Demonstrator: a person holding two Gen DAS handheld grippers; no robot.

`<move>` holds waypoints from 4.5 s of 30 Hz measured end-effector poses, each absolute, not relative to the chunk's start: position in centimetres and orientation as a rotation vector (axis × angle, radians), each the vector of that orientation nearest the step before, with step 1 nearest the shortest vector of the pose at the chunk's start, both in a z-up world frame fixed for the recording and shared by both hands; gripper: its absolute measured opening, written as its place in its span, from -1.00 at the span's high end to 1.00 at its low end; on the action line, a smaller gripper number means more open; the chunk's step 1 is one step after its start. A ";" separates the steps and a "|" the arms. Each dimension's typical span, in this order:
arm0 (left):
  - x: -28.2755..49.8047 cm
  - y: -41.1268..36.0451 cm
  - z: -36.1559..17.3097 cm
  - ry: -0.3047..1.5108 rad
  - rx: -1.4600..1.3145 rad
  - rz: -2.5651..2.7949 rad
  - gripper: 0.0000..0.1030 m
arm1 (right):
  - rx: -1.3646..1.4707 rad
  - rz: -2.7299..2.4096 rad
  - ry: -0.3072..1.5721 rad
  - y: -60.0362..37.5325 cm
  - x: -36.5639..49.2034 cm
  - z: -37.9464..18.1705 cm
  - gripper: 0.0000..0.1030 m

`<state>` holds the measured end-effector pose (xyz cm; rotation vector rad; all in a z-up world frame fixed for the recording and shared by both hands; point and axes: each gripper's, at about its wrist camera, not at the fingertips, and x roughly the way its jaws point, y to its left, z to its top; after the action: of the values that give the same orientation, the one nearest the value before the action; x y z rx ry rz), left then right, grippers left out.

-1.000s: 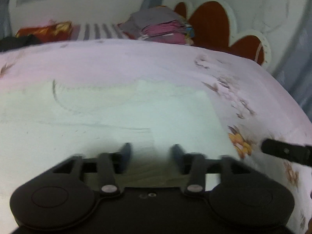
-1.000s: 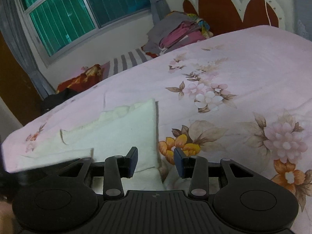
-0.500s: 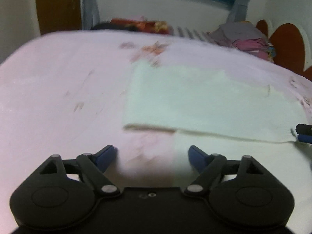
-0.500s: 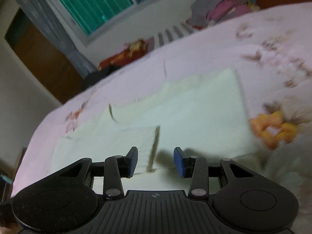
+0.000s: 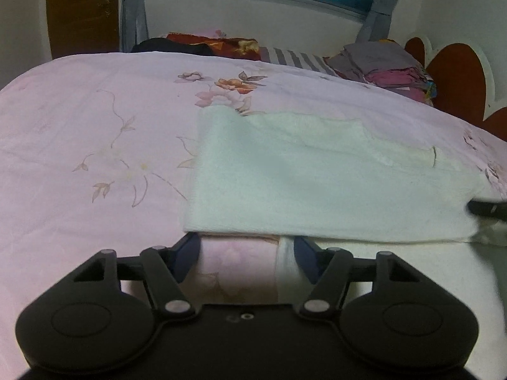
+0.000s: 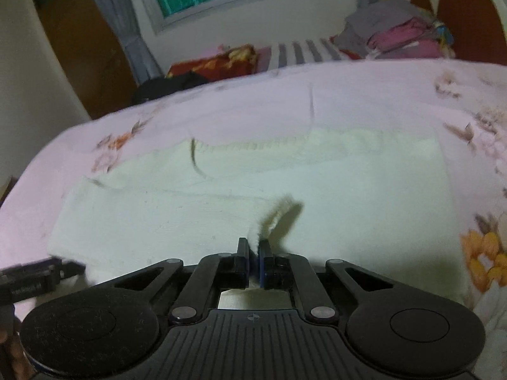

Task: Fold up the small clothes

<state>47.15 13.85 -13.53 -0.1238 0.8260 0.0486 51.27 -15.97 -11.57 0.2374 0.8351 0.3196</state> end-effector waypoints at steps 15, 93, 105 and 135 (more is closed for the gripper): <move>47.8 14.6 -13.5 0.832 -0.106 0.008 -0.03 | 0.235 0.109 0.727 -24.9 49.9 -9.1 0.91; 51.1 3.7 -13.8 0.761 0.110 -0.229 -0.80 | 0.053 0.300 0.809 -18.1 47.2 -12.2 0.19; 50.8 7.1 -14.3 0.761 0.085 -0.212 -0.80 | 0.215 -0.011 0.874 -26.3 48.1 -14.0 0.20; 33.4 9.7 -11.6 0.763 0.057 -0.039 -0.93 | 0.244 0.152 0.783 -27.8 31.1 -8.4 0.19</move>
<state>33.37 9.72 -11.58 0.0568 0.7631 -0.0392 31.06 -27.78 -8.36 0.2440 0.7827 0.1525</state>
